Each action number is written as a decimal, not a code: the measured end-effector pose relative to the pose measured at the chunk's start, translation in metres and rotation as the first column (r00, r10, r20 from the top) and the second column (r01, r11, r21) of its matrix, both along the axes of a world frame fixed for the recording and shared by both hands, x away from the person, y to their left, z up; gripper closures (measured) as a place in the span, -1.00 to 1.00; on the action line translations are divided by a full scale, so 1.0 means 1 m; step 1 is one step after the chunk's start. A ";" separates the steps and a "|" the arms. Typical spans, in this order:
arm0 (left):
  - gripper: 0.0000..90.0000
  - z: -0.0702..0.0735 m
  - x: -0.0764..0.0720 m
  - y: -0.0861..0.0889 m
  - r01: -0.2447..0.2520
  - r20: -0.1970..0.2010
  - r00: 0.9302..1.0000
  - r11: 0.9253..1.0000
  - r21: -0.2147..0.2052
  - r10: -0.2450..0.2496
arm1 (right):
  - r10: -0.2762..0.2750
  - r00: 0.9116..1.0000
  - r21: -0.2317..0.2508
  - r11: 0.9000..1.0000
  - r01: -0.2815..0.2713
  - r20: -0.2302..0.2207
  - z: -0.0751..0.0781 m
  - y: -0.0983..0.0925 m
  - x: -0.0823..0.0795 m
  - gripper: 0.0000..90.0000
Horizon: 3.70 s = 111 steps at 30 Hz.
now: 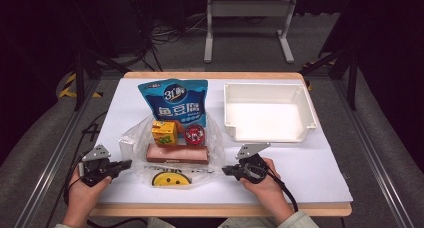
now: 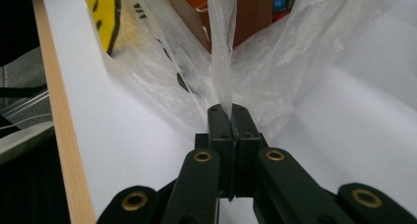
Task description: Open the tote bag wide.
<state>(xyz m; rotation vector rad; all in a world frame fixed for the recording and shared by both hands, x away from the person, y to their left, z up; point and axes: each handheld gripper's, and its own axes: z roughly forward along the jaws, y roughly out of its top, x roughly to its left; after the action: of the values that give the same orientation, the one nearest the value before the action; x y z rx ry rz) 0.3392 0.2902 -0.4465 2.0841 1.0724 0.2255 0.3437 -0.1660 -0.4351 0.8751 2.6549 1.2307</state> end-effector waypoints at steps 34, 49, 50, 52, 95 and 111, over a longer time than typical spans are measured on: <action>1.00 0.065 -0.014 -0.004 -0.024 0.198 0.979 0.997 -0.071 0.037 | 0.003 1.000 -0.022 1.000 -0.004 -0.031 -0.007 0.002 -0.002 0.99; 1.00 0.005 0.009 -0.014 -0.034 0.027 0.999 0.993 0.111 0.031 | -0.002 0.999 -0.024 1.000 0.001 -0.048 -0.008 -0.003 -0.004 0.99; 1.00 0.004 0.009 -0.015 -0.027 0.024 0.999 0.993 0.112 0.024 | -0.005 0.999 -0.023 1.000 0.004 -0.050 -0.008 -0.004 -0.004 0.99; 1.00 0.002 0.008 -0.015 -0.018 0.031 0.999 0.994 0.106 0.014 | -0.009 0.998 -0.021 1.000 0.008 -0.055 -0.008 -0.006 -0.004 0.99; 1.00 0.004 0.003 -0.008 0.014 0.069 0.997 0.999 0.036 -0.017 | -0.126 0.972 0.186 0.979 0.089 0.199 0.079 0.034 0.049 -0.42; 0.27 0.051 -0.012 -0.009 -0.010 0.251 0.968 0.999 -0.033 0.018 | -0.141 0.970 -0.035 0.988 0.151 0.198 0.040 0.039 0.055 0.97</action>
<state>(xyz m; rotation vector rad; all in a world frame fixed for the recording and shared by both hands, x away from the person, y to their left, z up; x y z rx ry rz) 0.3275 0.2808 -0.3960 1.9582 0.9306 0.4641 0.3986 -0.1271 -0.3949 0.8755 2.4111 1.1477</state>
